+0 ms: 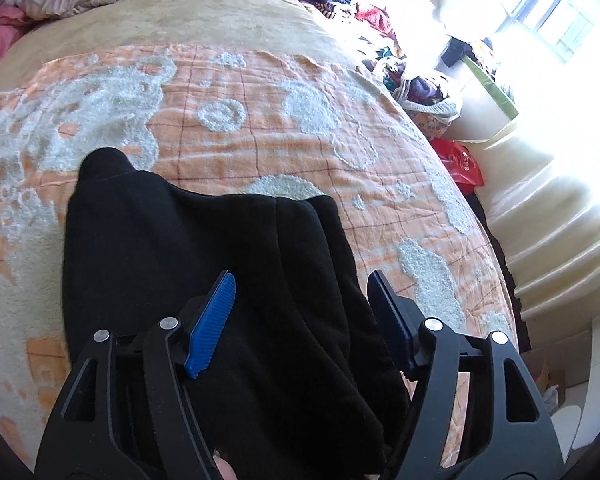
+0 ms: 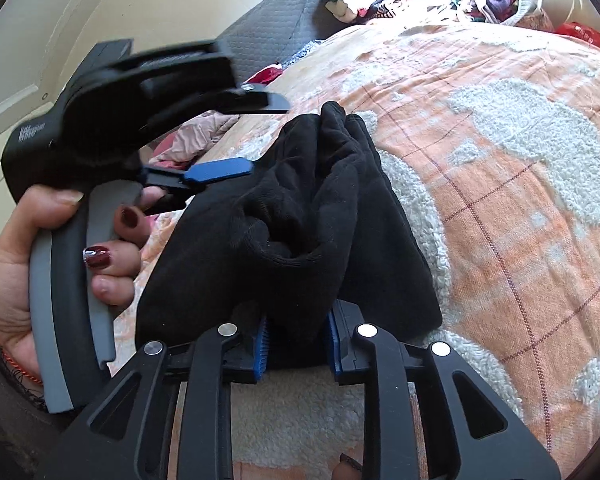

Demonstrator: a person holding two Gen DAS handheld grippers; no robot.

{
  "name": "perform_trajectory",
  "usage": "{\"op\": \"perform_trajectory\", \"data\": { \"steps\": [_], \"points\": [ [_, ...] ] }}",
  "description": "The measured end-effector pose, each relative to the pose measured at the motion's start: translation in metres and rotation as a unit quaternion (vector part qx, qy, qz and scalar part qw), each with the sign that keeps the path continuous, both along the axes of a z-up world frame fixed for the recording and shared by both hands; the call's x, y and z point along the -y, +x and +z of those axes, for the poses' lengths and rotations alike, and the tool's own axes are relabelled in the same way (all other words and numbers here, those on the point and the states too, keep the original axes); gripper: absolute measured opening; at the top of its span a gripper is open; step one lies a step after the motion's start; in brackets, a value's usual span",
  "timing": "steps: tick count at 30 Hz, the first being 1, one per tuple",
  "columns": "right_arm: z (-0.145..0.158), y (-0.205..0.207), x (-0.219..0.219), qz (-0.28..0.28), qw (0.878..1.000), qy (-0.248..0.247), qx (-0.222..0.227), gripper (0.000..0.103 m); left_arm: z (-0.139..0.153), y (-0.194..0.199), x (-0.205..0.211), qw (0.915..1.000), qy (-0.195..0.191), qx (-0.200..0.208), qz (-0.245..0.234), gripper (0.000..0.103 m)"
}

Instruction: Fold small clothes

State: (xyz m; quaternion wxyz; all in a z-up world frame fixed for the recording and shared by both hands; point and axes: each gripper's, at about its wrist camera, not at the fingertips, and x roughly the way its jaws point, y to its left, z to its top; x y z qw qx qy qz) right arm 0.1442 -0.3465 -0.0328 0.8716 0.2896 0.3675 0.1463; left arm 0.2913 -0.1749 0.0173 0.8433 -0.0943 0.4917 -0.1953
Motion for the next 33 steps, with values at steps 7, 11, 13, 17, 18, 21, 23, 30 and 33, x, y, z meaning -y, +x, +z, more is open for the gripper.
{"op": "perform_trajectory", "data": {
  "steps": [7, 11, 13, 17, 18, 21, 23, 30, 33],
  "points": [
    [0.015, 0.014, 0.012, 0.032, 0.999, 0.037, -0.008, 0.066, 0.005, -0.018, -0.060, 0.9968, 0.040, 0.038, 0.057, 0.061],
    [0.023, 0.041, 0.021, 0.037, 0.998, 0.047, -0.026, 0.069, -0.005, -0.033, -0.083, 0.9952, 0.055, 0.039, 0.072, 0.061],
    [0.021, 0.065, 0.026, 0.056, 0.995, 0.063, -0.049, 0.074, -0.013, -0.041, -0.086, 0.9947, 0.066, 0.035, 0.071, 0.061],
    [0.016, 0.096, 0.023, 0.084, 0.991, 0.058, -0.082, 0.074, -0.020, -0.050, -0.085, 0.9939, 0.079, 0.040, 0.066, 0.062],
    [0.017, 0.103, 0.020, 0.090, 0.991, 0.047, -0.082, 0.074, -0.021, -0.052, -0.084, 0.9936, 0.082, 0.042, 0.065, 0.062],
    [0.019, 0.120, 0.013, 0.109, 0.991, 0.013, -0.079, 0.073, -0.018, -0.055, -0.079, 0.9920, 0.099, 0.052, 0.058, 0.062],
    [0.021, 0.122, 0.007, 0.111, 0.991, -0.016, -0.070, 0.050, -0.018, -0.055, -0.075, 0.9919, 0.103, 0.053, 0.052, 0.062],
    [0.021, 0.112, 0.006, 0.108, 0.992, -0.069, -0.020, 0.018, -0.019, -0.055, -0.072, 0.9927, 0.097, 0.050, 0.050, 0.062],
    [0.036, 0.112, 0.004, 0.107, 0.989, -0.104, 0.018, 0.018, -0.016, -0.056, -0.070, 0.9939, 0.088, 0.050, 0.044, 0.062]
  ]
}}
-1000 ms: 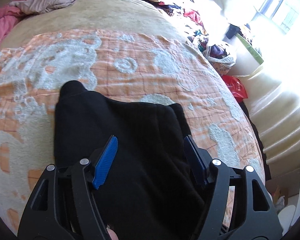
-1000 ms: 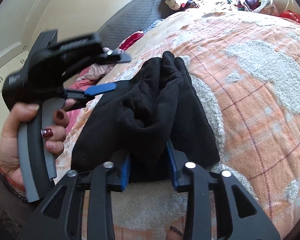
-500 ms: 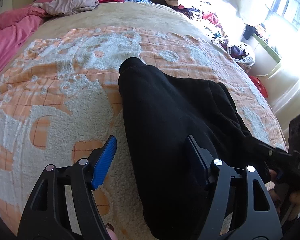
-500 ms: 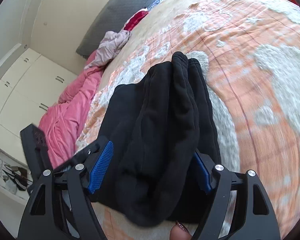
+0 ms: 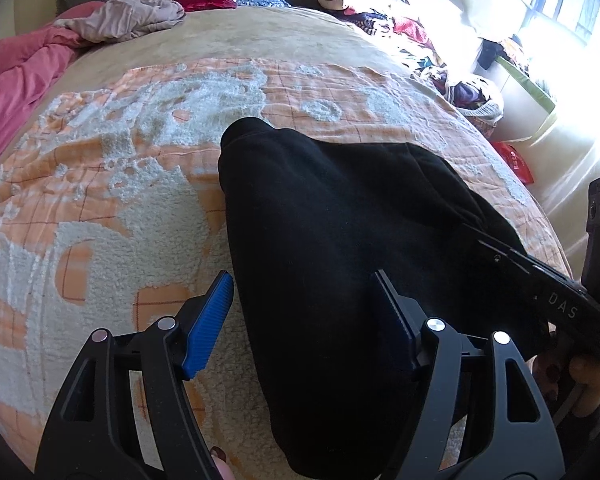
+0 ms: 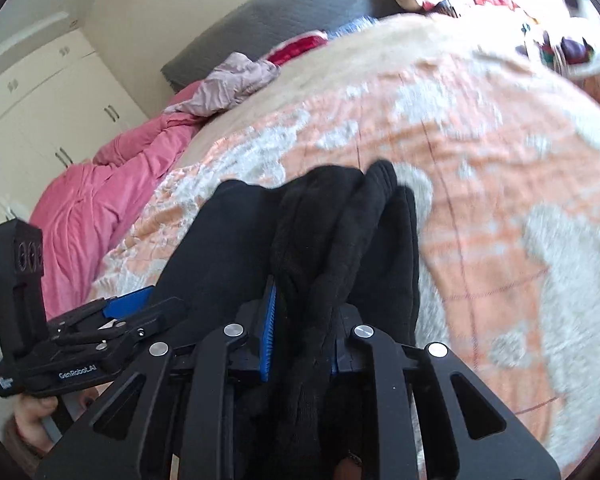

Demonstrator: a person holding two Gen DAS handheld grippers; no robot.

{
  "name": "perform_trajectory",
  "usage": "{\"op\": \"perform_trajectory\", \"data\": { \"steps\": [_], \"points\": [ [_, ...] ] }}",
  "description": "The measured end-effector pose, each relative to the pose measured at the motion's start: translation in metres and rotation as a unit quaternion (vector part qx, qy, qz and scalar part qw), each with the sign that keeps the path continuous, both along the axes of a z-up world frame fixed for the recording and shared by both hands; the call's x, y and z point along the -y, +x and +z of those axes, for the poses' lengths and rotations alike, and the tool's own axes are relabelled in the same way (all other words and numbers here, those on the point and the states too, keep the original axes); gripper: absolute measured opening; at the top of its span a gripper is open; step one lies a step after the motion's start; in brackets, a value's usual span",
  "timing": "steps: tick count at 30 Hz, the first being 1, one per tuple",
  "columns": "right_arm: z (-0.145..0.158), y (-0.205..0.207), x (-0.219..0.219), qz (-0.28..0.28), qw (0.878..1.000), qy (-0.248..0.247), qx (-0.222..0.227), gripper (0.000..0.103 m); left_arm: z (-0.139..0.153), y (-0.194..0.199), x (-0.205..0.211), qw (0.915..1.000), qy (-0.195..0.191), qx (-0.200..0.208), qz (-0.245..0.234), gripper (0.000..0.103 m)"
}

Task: Fold small clothes
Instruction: 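Lower the folded bundle onto the bed and open both grippers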

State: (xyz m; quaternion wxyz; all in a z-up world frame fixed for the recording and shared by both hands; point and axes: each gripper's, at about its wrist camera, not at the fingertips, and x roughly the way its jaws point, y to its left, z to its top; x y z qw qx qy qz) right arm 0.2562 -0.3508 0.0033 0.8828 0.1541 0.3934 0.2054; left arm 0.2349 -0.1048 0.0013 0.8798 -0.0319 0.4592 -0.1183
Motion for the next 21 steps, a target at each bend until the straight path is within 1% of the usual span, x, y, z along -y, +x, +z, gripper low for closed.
{"op": "perform_trajectory", "data": {
  "steps": [1, 2, 3, 4, 5, 6, 7, 8, 10, 14, 16, 17, 19, 20, 21],
  "points": [
    [0.000, 0.000, 0.002, -0.002, 1.000, -0.005, 0.002, 0.018, 0.000, -0.001, 0.002, 1.0000, -0.002, 0.000, -0.003, 0.063],
    [-0.005, 0.001, 0.004, -0.001, 1.000, -0.007, -0.007, 0.018, -0.001, -0.002, 0.004, 1.0000, 0.001, -0.002, -0.007, 0.064],
    [-0.012, 0.003, 0.006, -0.003, 1.000, -0.009, -0.021, 0.018, -0.003, -0.002, 0.006, 0.9999, 0.008, -0.006, -0.010, 0.064],
    [-0.024, 0.005, 0.008, -0.007, 0.999, -0.007, -0.047, 0.019, -0.006, -0.003, 0.008, 0.9998, 0.010, -0.010, -0.012, 0.064],
    [-0.033, 0.005, 0.013, -0.010, 0.998, 0.003, -0.064, 0.020, -0.010, -0.004, 0.009, 0.9998, 0.009, -0.013, -0.014, 0.064],
    [-0.040, 0.005, 0.019, -0.016, 0.997, 0.028, -0.071, 0.020, -0.013, -0.005, 0.009, 0.9998, 0.009, -0.014, -0.013, 0.064],
    [-0.042, 0.005, 0.025, -0.021, 0.996, 0.049, -0.077, 0.021, -0.016, -0.006, 0.009, 0.9998, 0.007, -0.015, -0.011, 0.064],
    [-0.043, 0.004, 0.030, -0.024, 0.994, 0.066, -0.083, 0.023, -0.017, -0.007, 0.008, 0.9998, 0.004, -0.016, -0.009, 0.064],
    [-0.043, -0.001, 0.033, -0.022, 0.994, 0.071, -0.080, 0.028, -0.018, -0.009, 0.005, 0.9998, -0.005, -0.017, -0.005, 0.064],
    [-0.038, -0.017, 0.034, -0.022, 0.995, 0.068, -0.076, 0.035, -0.015, -0.014, 0.004, 0.9998, -0.004, -0.016, -0.008, 0.064],
    [-0.036, -0.026, 0.038, -0.023, 0.993, 0.082, -0.079, 0.041, -0.014, -0.018, 0.004, 0.9998, -0.005, -0.015, -0.011, 0.064],
    [-0.035, -0.028, 0.039, -0.023, 0.992, 0.089, -0.082, 0.042, -0.013, -0.020, 0.004, 0.9998, -0.004, -0.014, -0.013, 0.064],
    [-0.034, -0.035, 0.042, -0.012, 0.990, 0.104, -0.091, 0.041, -0.013, -0.025, 0.004, 0.9998, -0.006, -0.014, -0.016, 0.064],
    [-0.034, -0.037, 0.043, -0.006, 0.990, 0.106, -0.092, 0.038, -0.013, -0.026, 0.004, 0.9997, -0.009, -0.015, -0.016, 0.064],
    [-0.032, -0.039, 0.042, -0.005, 0.991, 0.102, -0.087, 0.021, -0.013, -0.028, 0.002, 0.9997, -0.013, -0.016, -0.015, 0.064]
  ]
}}
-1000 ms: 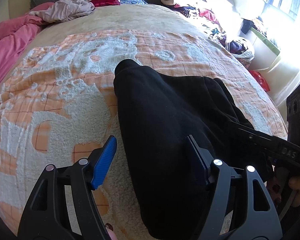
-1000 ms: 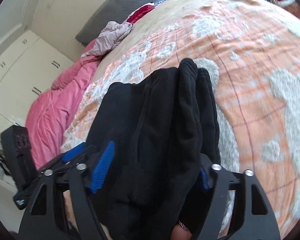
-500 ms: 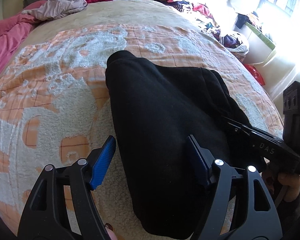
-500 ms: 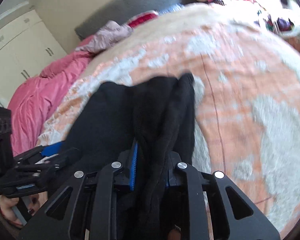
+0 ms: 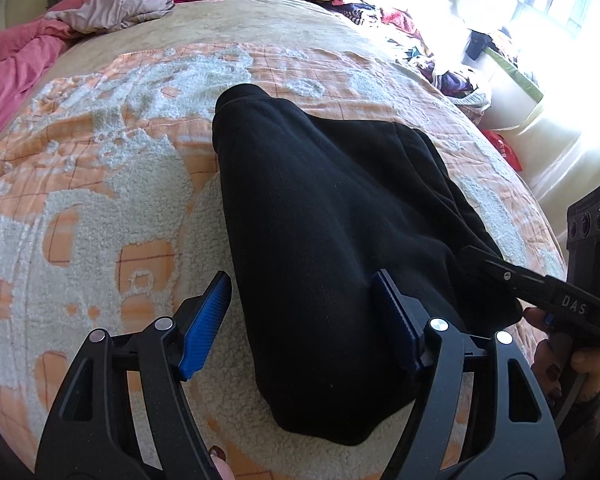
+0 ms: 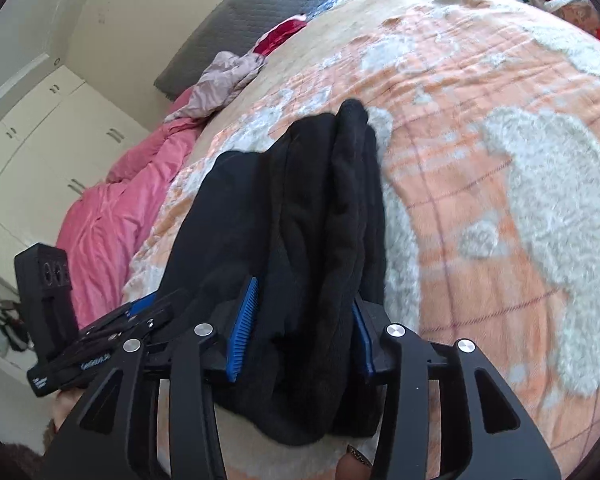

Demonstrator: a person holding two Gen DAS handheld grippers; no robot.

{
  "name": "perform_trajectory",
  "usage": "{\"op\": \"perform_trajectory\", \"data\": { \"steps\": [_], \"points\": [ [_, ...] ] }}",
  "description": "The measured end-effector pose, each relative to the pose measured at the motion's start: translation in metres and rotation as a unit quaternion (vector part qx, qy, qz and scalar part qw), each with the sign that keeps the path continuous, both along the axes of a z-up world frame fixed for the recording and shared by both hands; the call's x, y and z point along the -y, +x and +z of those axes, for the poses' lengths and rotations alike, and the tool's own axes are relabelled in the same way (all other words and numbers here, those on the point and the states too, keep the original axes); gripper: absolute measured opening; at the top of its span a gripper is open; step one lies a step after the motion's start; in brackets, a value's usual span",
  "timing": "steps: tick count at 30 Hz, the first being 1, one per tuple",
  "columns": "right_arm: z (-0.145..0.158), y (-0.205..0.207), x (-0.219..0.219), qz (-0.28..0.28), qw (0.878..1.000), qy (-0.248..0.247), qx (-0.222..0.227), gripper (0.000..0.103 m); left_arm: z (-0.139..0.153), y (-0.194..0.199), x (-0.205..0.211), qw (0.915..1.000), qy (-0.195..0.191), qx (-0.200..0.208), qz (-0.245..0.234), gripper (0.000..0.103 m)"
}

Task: Fold small clothes
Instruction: 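Lower the folded bundle onto the bed and open both grippers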

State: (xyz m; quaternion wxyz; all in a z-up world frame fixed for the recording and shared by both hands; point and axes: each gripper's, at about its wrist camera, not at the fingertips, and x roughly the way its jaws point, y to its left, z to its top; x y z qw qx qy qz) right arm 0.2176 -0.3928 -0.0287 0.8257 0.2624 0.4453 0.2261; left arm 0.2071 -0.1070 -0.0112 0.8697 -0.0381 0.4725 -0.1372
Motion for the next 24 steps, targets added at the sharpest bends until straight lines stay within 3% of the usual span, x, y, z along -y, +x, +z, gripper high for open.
{"op": "perform_trajectory", "data": {
  "steps": [3, 6, 7, 8, 12, 15, 17, 24],
  "points": [
    [0.011, -0.007, 0.001, -0.006, 1.000, -0.008, 0.020, 0.019, 0.003, -0.007, 0.000, 1.0000, -0.005, 0.001, -0.002, 0.064],
    [0.010, -0.013, -0.002, -0.018, 0.998, -0.057, 0.021, 0.020, 0.000, -0.010, 0.002, 0.9999, 0.002, -0.002, -0.010, 0.064],
    [0.006, -0.014, -0.005, -0.019, 0.997, -0.079, 0.018, 0.024, -0.005, -0.010, 0.003, 0.9999, 0.000, -0.007, -0.012, 0.065],
    [0.003, -0.013, -0.007, -0.025, 0.995, -0.096, 0.012, 0.038, -0.009, -0.008, 0.002, 0.9998, -0.005, -0.013, -0.011, 0.065],
    [0.005, -0.017, -0.014, -0.034, 0.992, -0.120, 0.021, 0.038, -0.011, -0.007, -0.001, 0.9997, -0.018, -0.017, -0.003, 0.066],
    [0.006, -0.027, -0.019, -0.046, 0.989, -0.135, 0.033, 0.043, -0.009, -0.009, -0.001, 0.9998, -0.015, -0.016, -0.002, 0.066],
    [0.006, -0.034, -0.021, -0.062, 0.985, -0.156, 0.037, 0.056, -0.008, -0.010, -0.001, 0.9998, -0.015, -0.015, 0.001, 0.066],
    [0.012, -0.049, -0.020, -0.081, 0.980, -0.175, 0.045, 0.063, -0.001, -0.015, -0.004, 0.9997, -0.018, -0.016, 0.003, 0.068]
  ]
}}
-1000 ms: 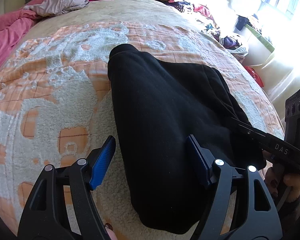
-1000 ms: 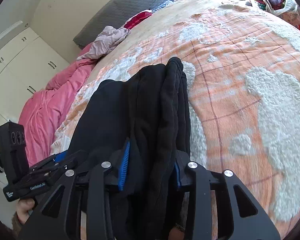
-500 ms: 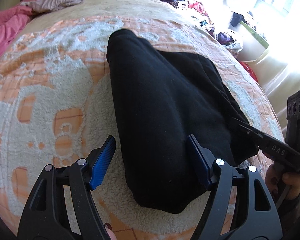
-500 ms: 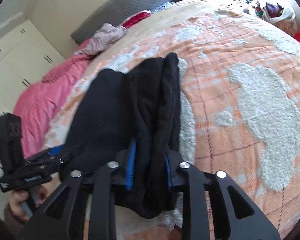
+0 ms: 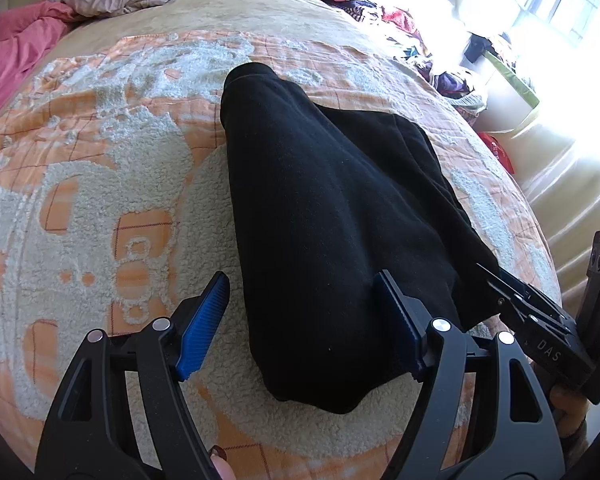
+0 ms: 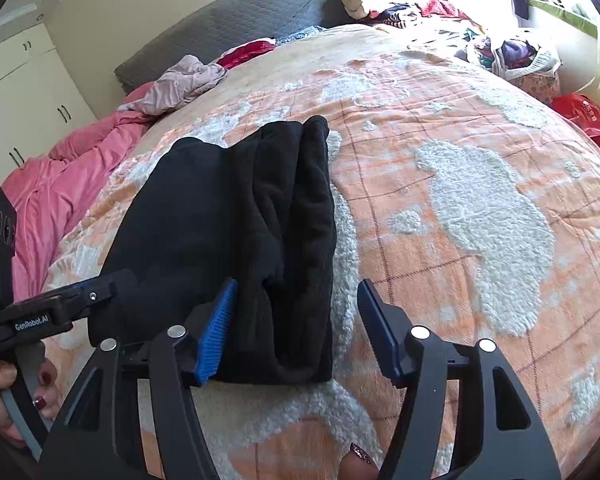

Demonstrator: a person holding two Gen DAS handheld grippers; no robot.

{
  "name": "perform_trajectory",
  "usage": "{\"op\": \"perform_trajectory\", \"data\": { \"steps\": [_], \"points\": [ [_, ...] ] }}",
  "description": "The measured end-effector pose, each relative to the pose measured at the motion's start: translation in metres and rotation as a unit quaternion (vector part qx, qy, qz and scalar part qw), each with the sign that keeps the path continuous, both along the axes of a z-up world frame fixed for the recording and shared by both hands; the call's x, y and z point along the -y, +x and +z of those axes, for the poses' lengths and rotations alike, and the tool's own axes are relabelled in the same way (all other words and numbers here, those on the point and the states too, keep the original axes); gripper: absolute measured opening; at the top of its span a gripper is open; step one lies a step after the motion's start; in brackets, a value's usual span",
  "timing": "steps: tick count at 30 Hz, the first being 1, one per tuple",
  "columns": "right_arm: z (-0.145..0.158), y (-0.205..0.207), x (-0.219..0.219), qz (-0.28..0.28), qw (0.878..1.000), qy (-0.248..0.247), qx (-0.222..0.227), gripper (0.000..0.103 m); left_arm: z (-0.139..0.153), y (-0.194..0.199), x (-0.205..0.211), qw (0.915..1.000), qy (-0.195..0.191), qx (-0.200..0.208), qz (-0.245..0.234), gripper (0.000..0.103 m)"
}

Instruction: Fold small clothes

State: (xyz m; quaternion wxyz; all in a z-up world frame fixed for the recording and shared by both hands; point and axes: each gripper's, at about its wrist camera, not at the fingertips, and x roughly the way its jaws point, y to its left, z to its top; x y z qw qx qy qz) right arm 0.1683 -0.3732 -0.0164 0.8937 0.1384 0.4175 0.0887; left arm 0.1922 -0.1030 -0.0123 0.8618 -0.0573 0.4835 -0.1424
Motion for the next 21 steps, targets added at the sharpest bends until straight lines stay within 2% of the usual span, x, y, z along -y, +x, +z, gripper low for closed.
{"op": "perform_trajectory", "data": {
  "steps": [3, 4, 5, 6, 12, 14, 19, 21],
  "points": [
    [0.004, -0.006, 0.001, -0.009, 1.000, -0.008, 0.005, 0.069, 0.001, -0.002, -0.002, 1.0000, -0.004, -0.001, 0.004, 0.069],
    [0.005, -0.008, 0.001, -0.014, 1.000, -0.011, 0.006, 0.076, 0.001, -0.002, -0.002, 1.0000, -0.006, -0.002, 0.005, 0.069],
    [0.006, -0.011, 0.001, -0.019, 1.000, -0.016, 0.006, 0.087, 0.002, -0.003, -0.003, 1.0000, -0.007, -0.002, 0.006, 0.069],
    [0.008, -0.014, 0.001, -0.022, 1.000, -0.020, 0.007, 0.089, 0.003, -0.004, -0.004, 0.9999, -0.009, -0.001, 0.007, 0.069],
    [0.021, -0.035, 0.001, -0.032, 0.999, -0.028, 0.027, 0.095, 0.016, -0.016, -0.009, 0.9997, -0.021, 0.014, 0.007, 0.070],
    [0.026, -0.042, 0.001, -0.037, 0.998, -0.032, 0.035, 0.098, 0.022, -0.022, -0.011, 0.9995, -0.021, 0.022, 0.007, 0.076],
    [0.041, -0.063, -0.004, -0.038, 0.996, -0.045, 0.059, 0.098, 0.035, -0.039, -0.015, 0.9989, -0.018, 0.044, 0.004, 0.092],
    [0.047, -0.072, -0.008, -0.039, 0.995, -0.054, 0.073, 0.098, 0.039, -0.047, -0.019, 0.9984, -0.019, 0.052, 0.008, 0.093]
  ]
}}
